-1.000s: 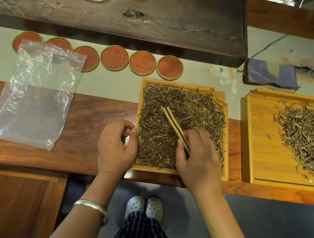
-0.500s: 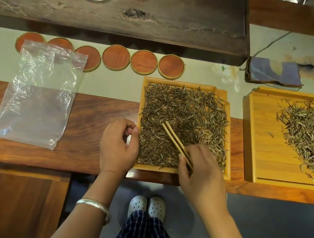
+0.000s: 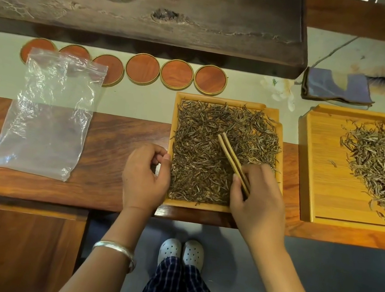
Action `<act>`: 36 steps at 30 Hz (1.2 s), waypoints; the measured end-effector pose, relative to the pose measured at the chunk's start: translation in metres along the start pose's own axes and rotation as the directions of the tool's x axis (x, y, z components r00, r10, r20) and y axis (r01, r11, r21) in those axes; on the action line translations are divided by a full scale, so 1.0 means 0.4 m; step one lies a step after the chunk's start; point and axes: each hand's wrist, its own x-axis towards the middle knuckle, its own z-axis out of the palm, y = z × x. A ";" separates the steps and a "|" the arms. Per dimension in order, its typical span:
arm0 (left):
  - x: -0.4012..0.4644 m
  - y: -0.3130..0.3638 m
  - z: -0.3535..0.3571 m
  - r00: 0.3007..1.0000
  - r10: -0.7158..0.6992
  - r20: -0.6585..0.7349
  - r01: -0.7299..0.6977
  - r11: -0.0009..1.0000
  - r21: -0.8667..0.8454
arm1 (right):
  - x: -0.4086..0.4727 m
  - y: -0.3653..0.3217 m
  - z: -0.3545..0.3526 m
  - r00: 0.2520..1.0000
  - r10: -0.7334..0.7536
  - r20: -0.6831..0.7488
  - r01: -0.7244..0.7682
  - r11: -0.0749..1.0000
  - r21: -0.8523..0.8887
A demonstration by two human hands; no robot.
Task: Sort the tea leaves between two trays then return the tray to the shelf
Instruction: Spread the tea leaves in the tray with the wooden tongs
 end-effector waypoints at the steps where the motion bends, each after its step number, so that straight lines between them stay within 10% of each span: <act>1: 0.000 -0.001 0.000 1.000 0.001 -0.001 -0.001 1.000 0.002 | -0.004 0.002 -0.001 1.000 0.010 -0.001 -0.010 1.000 -0.005; 36: 0.001 -0.011 0.004 1.000 0.017 0.008 -0.017 1.000 -0.018 | 0.124 -0.025 0.024 0.999 -0.044 0.003 0.044 0.997 -0.068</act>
